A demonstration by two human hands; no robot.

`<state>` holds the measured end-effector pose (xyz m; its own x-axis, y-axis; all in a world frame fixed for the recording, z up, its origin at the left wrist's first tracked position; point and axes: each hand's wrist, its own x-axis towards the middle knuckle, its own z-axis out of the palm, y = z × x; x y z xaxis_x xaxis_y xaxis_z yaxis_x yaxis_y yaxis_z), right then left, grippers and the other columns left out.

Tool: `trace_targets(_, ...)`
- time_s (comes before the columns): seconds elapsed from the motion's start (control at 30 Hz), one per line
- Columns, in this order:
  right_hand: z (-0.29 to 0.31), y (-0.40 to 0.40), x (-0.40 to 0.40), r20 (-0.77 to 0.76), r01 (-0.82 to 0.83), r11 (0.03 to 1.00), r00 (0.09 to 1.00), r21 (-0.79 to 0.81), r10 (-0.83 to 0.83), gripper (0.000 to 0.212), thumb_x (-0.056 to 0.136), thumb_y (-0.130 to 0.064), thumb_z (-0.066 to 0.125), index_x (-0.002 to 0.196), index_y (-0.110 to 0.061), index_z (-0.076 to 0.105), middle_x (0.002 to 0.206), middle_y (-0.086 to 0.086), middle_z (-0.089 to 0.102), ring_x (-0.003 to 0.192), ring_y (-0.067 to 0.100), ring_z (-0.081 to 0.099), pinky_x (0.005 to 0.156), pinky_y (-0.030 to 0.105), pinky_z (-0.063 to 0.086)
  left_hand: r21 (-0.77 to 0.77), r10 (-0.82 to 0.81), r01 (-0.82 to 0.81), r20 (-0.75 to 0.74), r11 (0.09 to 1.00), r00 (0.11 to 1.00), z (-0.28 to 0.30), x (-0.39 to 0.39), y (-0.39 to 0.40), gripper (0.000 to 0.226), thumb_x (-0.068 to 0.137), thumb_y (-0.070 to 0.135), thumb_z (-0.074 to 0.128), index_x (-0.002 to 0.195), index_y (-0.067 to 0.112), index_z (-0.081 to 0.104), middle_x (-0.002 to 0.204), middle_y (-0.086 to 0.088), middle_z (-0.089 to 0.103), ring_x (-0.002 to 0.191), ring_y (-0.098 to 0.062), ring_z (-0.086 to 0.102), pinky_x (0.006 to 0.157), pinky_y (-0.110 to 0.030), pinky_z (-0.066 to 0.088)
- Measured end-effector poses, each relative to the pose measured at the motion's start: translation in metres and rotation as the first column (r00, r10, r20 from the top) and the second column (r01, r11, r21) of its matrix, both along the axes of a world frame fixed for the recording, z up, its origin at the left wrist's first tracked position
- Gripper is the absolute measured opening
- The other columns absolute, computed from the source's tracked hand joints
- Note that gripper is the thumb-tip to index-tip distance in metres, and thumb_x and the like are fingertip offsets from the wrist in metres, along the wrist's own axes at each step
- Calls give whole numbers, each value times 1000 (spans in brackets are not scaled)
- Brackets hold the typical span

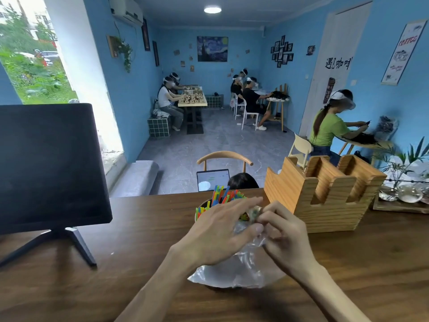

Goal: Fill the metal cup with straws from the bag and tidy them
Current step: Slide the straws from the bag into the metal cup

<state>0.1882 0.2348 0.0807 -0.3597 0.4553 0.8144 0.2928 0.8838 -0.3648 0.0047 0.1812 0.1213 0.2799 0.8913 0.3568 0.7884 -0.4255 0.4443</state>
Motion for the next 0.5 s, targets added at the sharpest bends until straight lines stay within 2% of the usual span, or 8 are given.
trace_targets(0.07,17,3,10,-38,-1,1000,999,-23,0,32,65,20,77,79,-7,69,86,-1,61,82,13,63,67,29,51,-24,13,-15,-50,1000,999,-4,-2,2,67,95,71,40,157,47,29,154,22,46,139,5,40,112,-23,32)
trace_targets(0.13,39,7,20,-78,5,999,997,-31,-7,41,56,30,76,77,-5,69,88,2,64,88,15,66,73,36,55,-71,20,-22,-37,997,999,-4,-7,2,73,91,81,32,157,52,22,155,24,44,139,5,38,112,-24,33)
trace_targets(0.2,55,9,28,-132,-47,998,990,-50,40,36,60,26,77,78,-4,68,90,4,66,92,21,68,75,42,57,-114,-27,28,14,993,1000,0,-11,1,67,93,80,29,155,55,25,153,27,46,137,7,41,113,-27,35)
trace_targets(0.27,54,6,32,-207,-170,979,968,-116,144,27,71,16,74,80,-8,67,91,4,67,95,26,69,79,42,58,-139,-91,102,81,985,993,6,-14,1,56,100,72,28,150,51,40,146,25,54,135,4,46,113,-34,38)
trace_targets(0.33,42,2,34,-273,-266,933,942,-242,197,26,75,12,74,79,-12,65,91,3,69,99,29,70,85,38,57,-157,-104,126,140,979,985,8,-17,3,50,103,64,29,142,46,56,143,25,55,137,4,44,115,-34,35)
trace_targets(0.43,14,-3,34,-301,-231,886,947,-402,110,28,81,5,77,75,-18,62,90,-1,69,97,23,68,86,30,53,-104,-56,88,273,991,960,4,-17,6,34,104,35,43,121,40,73,128,23,61,127,-2,53,106,-24,38)
trace_targets(0.5,0,-5,37,-297,-192,849,954,-493,43,44,85,15,69,77,-27,60,92,0,68,93,23,66,84,35,53,-62,-13,34,314,997,949,1,-15,7,37,98,11,48,101,35,76,111,19,65,113,-6,59,93,-19,42)
